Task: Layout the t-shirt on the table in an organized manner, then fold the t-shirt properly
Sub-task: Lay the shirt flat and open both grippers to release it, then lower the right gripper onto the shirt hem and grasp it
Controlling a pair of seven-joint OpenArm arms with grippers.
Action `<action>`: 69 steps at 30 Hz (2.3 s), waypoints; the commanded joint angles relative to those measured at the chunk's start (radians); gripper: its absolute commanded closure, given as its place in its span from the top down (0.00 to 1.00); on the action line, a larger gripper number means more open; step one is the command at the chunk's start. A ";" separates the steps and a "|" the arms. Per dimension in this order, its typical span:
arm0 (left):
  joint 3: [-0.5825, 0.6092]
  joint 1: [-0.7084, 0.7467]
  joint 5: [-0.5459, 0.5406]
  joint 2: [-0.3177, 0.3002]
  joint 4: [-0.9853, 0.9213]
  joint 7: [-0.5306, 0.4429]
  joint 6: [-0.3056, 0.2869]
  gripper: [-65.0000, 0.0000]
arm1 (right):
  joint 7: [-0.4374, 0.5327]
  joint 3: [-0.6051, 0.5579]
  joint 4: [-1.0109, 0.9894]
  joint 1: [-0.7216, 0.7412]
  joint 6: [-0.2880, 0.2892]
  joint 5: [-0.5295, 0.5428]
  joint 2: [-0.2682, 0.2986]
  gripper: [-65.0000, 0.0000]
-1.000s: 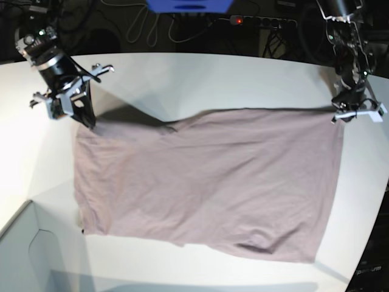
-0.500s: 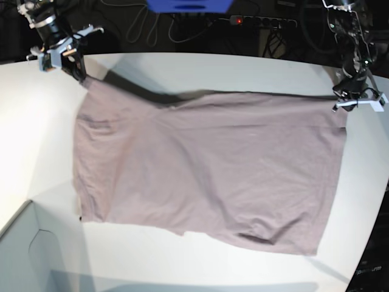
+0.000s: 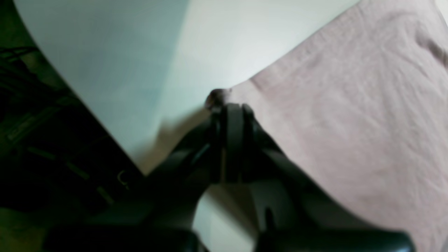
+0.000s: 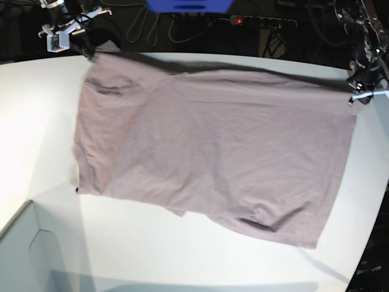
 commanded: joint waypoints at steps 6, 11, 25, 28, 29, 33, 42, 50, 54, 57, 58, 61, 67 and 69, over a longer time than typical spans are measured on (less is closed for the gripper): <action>-0.002 0.014 -0.001 0.004 0.017 -0.024 -0.005 0.01 | 0.025 0.006 0.015 -0.001 -0.001 0.018 0.007 0.00; -0.004 0.044 -0.001 -0.002 0.039 0.052 -0.006 0.15 | 0.024 0.009 0.017 0.000 -0.001 0.015 0.007 0.04; -0.166 -0.083 0.008 -0.004 0.197 0.206 -0.006 0.59 | 0.022 0.161 0.103 0.065 -0.001 0.013 -0.046 0.53; -0.146 -0.209 0.011 -0.033 0.152 0.210 -0.006 0.59 | -0.010 0.196 0.103 0.169 -0.001 0.010 -0.054 0.53; -0.116 -0.250 0.011 -0.047 0.109 0.210 -0.005 0.59 | -0.054 0.200 0.106 0.210 -0.001 0.010 -0.054 0.54; 0.029 -0.401 0.011 -0.099 -0.095 0.203 -0.005 0.60 | -0.331 0.201 0.098 0.424 -0.001 -0.007 -0.008 0.59; 0.154 -0.585 0.011 -0.136 -0.409 0.203 -0.005 0.59 | -0.602 0.101 -0.256 0.936 -0.001 -0.199 0.118 0.59; 0.154 -0.528 0.011 -0.133 -0.415 0.201 -0.005 0.59 | -0.550 0.069 -0.868 1.274 -0.001 -0.275 0.233 0.59; 0.150 -0.510 0.011 -0.128 -0.415 0.201 -0.005 0.59 | -0.438 0.071 -0.948 1.277 -0.001 -0.275 0.245 0.59; 0.150 -0.493 0.011 -0.128 -0.417 0.201 -0.005 0.59 | -0.398 0.071 -0.948 1.245 -0.001 -0.275 0.241 0.59; 0.150 -0.490 0.011 -0.127 -0.417 0.201 -0.005 0.59 | -0.390 0.071 -0.948 1.237 -0.001 -0.275 0.238 0.59; 0.150 -0.487 0.011 -0.127 -0.417 0.201 -0.005 0.59 | -0.384 0.071 -0.948 1.212 -0.001 -0.275 0.215 0.58; 0.150 -0.457 0.011 -0.125 -0.417 0.201 -0.005 0.59 | -0.366 0.069 -0.948 1.188 -0.001 -0.275 0.195 0.20; 0.154 -0.447 0.011 -0.125 -0.417 0.201 -0.005 0.59 | -0.366 0.069 -0.944 1.189 -0.001 -0.275 0.192 0.00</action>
